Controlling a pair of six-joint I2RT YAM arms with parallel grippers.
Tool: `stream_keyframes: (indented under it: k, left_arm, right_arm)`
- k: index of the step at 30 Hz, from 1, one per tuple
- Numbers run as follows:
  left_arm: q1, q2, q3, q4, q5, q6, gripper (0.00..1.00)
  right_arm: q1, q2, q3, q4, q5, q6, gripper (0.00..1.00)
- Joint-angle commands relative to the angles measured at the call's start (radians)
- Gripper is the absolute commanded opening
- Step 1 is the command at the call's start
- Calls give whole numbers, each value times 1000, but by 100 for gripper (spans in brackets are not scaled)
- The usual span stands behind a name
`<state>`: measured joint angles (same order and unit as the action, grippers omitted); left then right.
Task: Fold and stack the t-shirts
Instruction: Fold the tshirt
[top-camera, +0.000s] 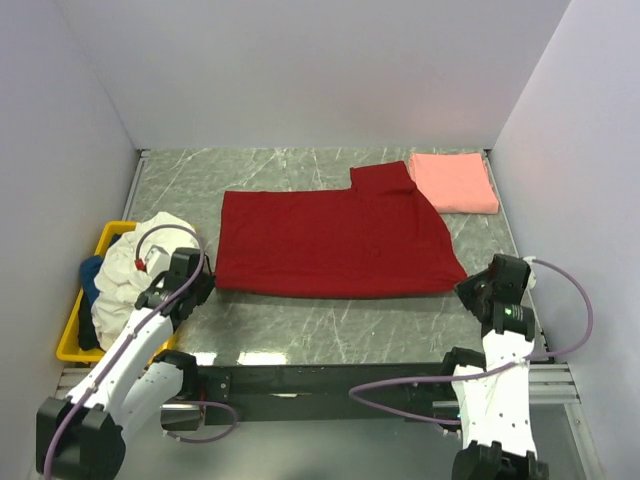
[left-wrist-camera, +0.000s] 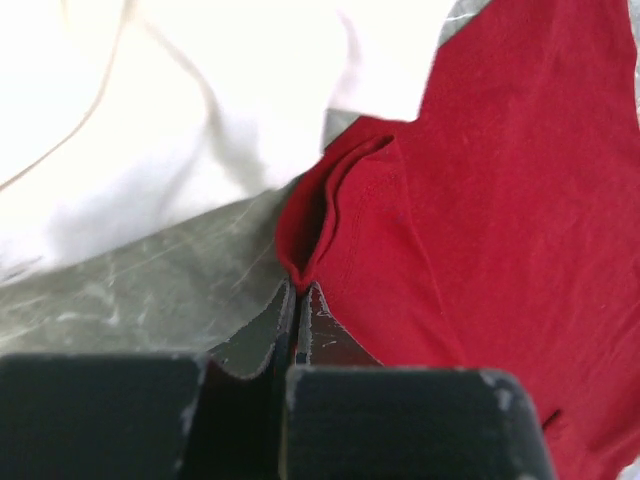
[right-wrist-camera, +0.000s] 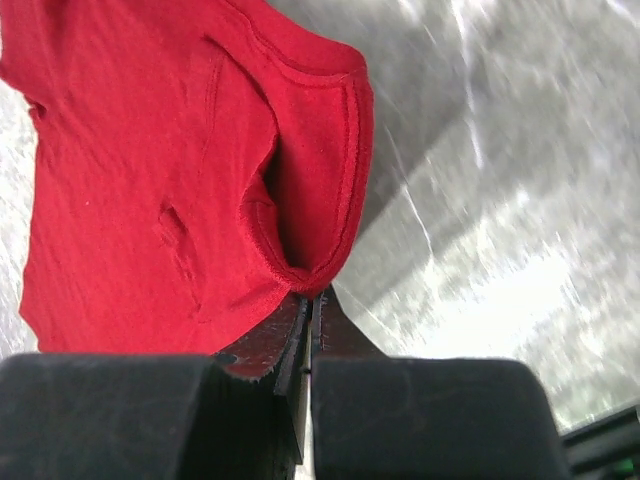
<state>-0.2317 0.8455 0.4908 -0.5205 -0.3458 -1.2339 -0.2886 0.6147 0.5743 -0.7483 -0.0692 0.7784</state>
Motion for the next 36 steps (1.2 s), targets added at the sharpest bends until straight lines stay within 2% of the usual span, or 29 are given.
stream_keyframes:
  k: [1,5,6,7,8,10,11,13,14,16,19,23,27,31,36]
  left_arm:
    - [-1,-55,-24,-64,-15,-47,1]
    - [-1,-94,-46,-75,-7,-52,1]
    - [-1,-98,-54,-75,-2,-50,1]
    - [-1,-100,-55,-75,11,-49,3]
    - [-1,-105,-57,-78,16,-41,13]
    - [-3,-118,-52,-79,31,-18,29]
    - [-3,-138,-46,-81,30,-9,46]
    - [-3,-161,-9,-82,31,37,62]
    - [-3,-174,8,-72,31,54,64]
    - [-3,-163,75,-41,33,100,65]
    - [-3,-44,214,-21,10,157,65]
    - [-3,252,411,26,-9,203,63]
    - [-1,527,676,19,-44,235,60]
    - [0,810,906,-29,-81,298,53]
    - [11,1019,1138,-55,-79,353,51]
  right_arm:
    - [-11,-59,-2,-88,23,24,1]
    - [-11,-69,27,-126,32,16,21]
    - [-11,-63,39,-137,37,16,36]
    - [-11,-63,44,-144,34,13,44]
    - [-11,-59,53,-148,35,10,61]
    - [-11,-52,68,-154,31,-1,73]
    - [-12,-50,75,-145,22,-17,82]
    - [-11,-36,97,-90,-24,-42,83]
    - [-11,-30,108,-60,-49,-62,84]
    - [-11,-1,105,75,-168,-88,84]
    - [-3,88,124,221,-248,-102,84]
    - [41,276,211,328,-233,-96,82]
    - [144,546,396,402,-143,-119,79]
    - [238,813,662,347,-35,-201,76]
    - [284,1149,1027,287,-8,-275,68]
